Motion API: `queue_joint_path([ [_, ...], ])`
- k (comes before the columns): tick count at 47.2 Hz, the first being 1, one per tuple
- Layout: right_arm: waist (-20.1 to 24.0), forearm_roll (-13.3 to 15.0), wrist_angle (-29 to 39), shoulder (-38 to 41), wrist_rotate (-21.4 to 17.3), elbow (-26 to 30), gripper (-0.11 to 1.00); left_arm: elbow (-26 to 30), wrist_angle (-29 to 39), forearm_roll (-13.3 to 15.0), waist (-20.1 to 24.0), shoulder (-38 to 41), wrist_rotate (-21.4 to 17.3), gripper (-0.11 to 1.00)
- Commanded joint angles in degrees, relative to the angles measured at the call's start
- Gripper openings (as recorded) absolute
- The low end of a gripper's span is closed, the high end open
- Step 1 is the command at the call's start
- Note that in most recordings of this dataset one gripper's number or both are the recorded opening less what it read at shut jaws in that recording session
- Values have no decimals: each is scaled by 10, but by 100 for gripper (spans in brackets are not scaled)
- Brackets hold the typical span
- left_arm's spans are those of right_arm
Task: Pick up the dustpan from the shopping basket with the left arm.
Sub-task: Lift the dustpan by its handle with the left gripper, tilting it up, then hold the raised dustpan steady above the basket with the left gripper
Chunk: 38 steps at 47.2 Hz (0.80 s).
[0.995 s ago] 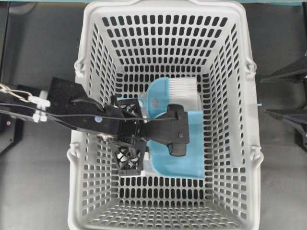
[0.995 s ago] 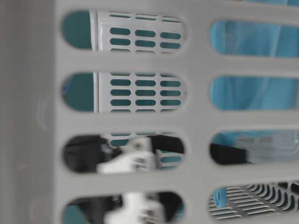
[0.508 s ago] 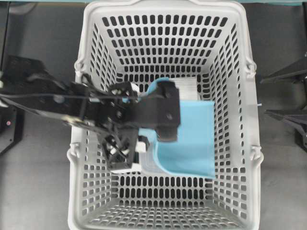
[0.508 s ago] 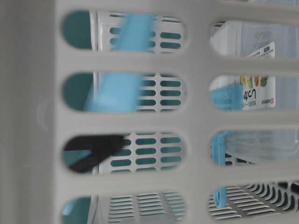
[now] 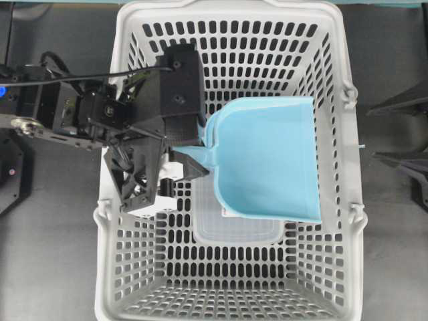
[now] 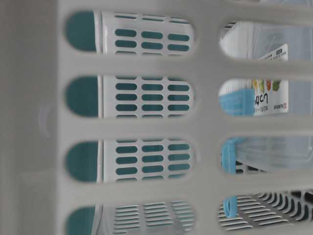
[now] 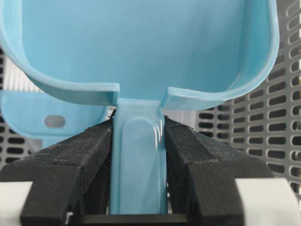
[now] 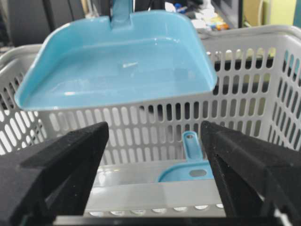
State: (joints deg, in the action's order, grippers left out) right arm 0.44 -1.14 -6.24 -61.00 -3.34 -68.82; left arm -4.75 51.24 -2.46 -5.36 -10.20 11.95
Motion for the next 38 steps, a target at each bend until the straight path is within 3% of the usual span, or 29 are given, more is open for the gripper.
queue_joint_path([
  [1, 1, -2, -3, 2, -4, 3, 76, 4, -8, -1, -2, -14, -1, 29],
  [38, 1, -2, -3, -4, -6, 4, 76, -4, -18, -1, -13, -22, -2, 29],
])
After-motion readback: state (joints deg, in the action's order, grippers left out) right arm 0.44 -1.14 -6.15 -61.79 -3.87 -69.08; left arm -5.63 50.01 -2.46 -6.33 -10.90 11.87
